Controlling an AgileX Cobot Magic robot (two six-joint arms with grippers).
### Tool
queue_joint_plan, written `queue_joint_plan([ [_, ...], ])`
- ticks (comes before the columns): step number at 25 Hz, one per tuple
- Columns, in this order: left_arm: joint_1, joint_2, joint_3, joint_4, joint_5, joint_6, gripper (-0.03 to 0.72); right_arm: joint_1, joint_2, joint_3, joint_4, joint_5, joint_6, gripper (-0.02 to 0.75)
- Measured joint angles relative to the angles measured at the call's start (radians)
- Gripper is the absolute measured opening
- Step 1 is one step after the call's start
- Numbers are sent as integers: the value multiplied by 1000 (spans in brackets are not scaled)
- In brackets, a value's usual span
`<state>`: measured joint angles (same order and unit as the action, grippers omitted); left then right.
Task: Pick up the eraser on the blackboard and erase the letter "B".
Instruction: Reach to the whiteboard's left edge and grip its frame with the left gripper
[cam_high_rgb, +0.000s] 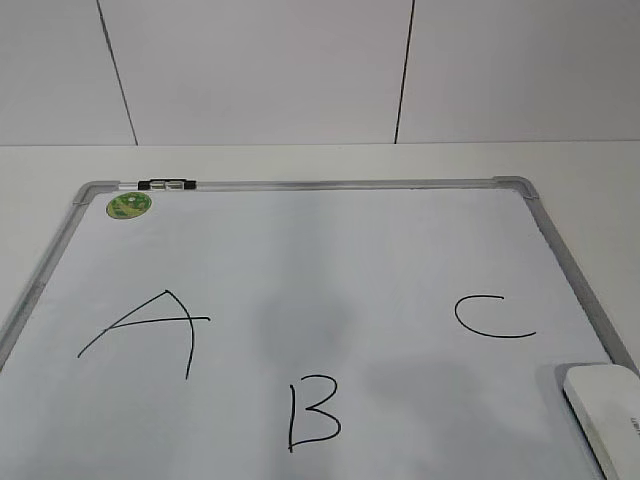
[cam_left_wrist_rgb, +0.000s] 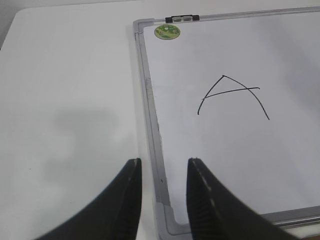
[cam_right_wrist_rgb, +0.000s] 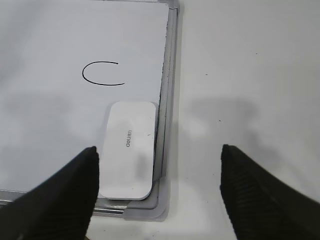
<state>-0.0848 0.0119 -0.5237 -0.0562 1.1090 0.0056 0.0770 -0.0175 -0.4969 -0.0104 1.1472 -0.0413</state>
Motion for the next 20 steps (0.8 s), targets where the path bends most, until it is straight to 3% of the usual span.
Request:
queue_joint_plan([
  [20,0,0,0,0,0,0,235,0,0,0,0,0,0,584],
])
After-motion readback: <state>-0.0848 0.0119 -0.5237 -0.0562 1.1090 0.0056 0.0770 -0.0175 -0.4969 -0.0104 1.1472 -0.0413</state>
